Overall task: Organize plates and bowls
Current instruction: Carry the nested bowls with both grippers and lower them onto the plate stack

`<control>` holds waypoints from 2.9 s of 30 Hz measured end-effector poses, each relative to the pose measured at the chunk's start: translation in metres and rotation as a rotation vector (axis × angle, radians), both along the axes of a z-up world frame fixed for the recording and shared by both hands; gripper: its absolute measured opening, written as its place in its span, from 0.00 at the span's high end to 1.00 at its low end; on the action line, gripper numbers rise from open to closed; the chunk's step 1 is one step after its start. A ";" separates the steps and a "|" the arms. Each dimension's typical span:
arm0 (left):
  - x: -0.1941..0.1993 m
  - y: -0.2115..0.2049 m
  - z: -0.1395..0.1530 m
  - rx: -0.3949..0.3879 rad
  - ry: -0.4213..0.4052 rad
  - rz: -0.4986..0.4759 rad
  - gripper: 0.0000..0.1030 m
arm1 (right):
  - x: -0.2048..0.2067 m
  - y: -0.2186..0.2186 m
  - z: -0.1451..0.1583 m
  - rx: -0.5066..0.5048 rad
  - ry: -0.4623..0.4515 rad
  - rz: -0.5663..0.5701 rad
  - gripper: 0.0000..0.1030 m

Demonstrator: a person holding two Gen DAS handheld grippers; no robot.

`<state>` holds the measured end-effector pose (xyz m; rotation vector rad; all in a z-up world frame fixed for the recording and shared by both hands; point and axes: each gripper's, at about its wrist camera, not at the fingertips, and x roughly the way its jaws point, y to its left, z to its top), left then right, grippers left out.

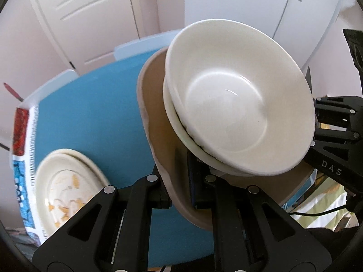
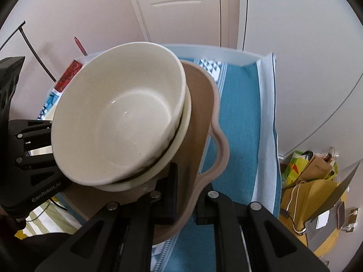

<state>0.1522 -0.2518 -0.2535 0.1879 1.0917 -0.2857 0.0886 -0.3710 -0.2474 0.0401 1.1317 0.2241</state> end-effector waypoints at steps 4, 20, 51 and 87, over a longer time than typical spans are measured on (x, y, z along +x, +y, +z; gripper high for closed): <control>-0.007 0.021 0.028 0.002 -0.036 0.031 0.92 | 0.002 0.018 0.023 0.011 -0.022 0.021 0.91; -0.031 0.165 0.056 0.026 -0.027 0.047 0.92 | 0.004 0.157 0.053 0.037 -0.003 0.040 0.91; -0.037 0.246 -0.038 0.010 0.087 -0.010 0.92 | 0.001 0.250 -0.025 0.017 0.083 -0.062 0.91; -0.032 0.240 -0.019 0.007 0.360 -0.136 0.44 | 0.011 0.250 -0.017 -0.018 0.359 -0.077 0.77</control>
